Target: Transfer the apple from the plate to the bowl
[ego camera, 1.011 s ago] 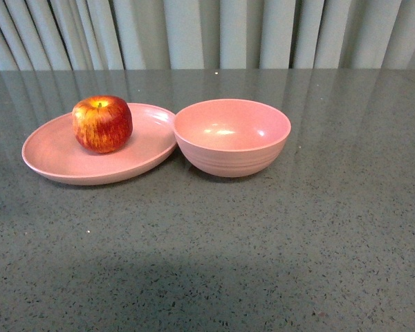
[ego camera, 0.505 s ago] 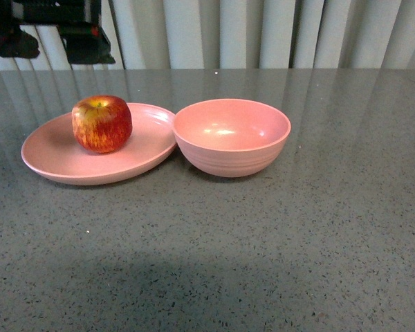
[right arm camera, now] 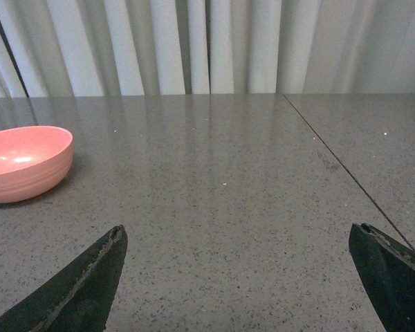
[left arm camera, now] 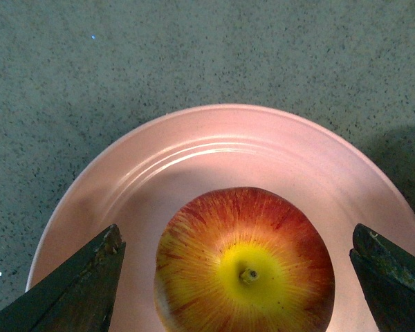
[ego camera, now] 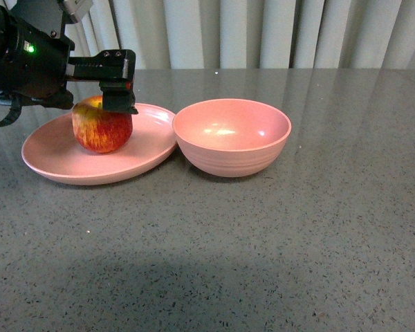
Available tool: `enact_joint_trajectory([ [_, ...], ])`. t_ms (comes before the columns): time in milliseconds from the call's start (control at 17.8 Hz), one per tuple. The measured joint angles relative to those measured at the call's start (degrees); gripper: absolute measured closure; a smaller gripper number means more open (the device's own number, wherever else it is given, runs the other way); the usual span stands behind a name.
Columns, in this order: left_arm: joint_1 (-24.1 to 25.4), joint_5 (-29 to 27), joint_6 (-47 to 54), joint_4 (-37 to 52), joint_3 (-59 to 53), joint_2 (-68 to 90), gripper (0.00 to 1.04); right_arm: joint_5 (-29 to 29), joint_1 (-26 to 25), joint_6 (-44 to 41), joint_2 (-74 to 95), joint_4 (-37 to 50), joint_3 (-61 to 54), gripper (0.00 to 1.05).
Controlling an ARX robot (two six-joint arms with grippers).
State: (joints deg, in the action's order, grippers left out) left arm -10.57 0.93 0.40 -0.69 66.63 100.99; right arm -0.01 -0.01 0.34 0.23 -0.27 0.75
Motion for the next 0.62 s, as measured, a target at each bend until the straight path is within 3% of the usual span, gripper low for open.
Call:
enact_joint_trajectory([
  [449,-0.39,-0.2,0.07,-0.28,-0.68,2.38,0.07,0.0,0.0,0.0,0.0,0.0,0.0,0.07],
  [505,-0.39,-0.28,0.13,0.09,-0.92,2.38,0.11,0.0,0.0,0.0,0.0,0.0,0.0,0.07],
  [618,-0.35,-0.28,0.22,0.72,-1.18,2.36,0.3,0.0,0.0,0.0,0.0,0.0,0.0,0.07],
])
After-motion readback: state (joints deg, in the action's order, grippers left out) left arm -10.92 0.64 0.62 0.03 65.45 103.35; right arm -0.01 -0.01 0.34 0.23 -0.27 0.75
